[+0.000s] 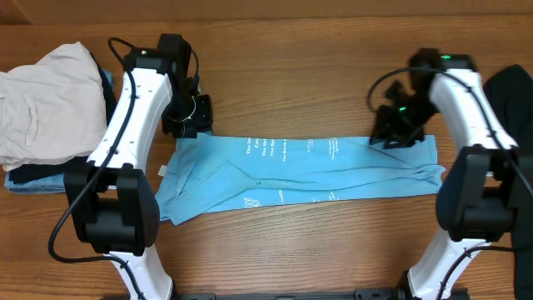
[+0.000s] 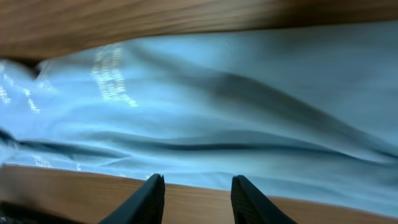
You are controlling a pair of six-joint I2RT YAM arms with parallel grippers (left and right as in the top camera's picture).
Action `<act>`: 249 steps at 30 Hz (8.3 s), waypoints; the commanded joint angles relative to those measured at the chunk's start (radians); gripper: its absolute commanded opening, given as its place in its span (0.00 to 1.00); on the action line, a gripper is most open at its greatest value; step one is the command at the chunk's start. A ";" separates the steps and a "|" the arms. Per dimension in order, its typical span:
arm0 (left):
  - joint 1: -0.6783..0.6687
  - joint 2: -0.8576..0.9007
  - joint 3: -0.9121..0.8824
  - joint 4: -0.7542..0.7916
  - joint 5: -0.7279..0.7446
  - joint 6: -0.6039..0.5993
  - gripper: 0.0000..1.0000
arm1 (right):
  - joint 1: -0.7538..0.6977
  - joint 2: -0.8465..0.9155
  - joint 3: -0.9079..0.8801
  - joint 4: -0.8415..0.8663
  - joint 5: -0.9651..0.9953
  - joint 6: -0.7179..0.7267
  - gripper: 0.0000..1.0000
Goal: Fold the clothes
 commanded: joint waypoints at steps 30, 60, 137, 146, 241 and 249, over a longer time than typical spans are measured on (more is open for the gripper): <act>0.390 0.017 0.003 0.041 0.020 -0.059 1.00 | 0.895 0.026 -0.076 0.749 -0.168 -0.806 0.28; 0.390 0.017 0.003 0.110 0.020 -0.059 1.00 | 0.896 0.105 -0.075 0.916 0.034 -0.928 0.04; 0.392 0.017 0.003 0.112 0.020 -0.059 1.00 | -0.087 -0.255 -0.064 0.043 0.189 0.185 0.30; 0.392 0.017 0.003 0.112 0.020 -0.059 1.00 | -0.087 -0.255 -0.330 0.149 0.257 0.808 0.28; 0.391 0.017 0.003 0.112 0.020 -0.059 1.00 | -0.087 -0.297 -0.568 0.624 0.464 0.795 0.04; 0.391 0.017 0.003 0.113 0.020 -0.059 1.00 | -0.185 -0.275 -0.570 0.561 0.526 0.829 0.04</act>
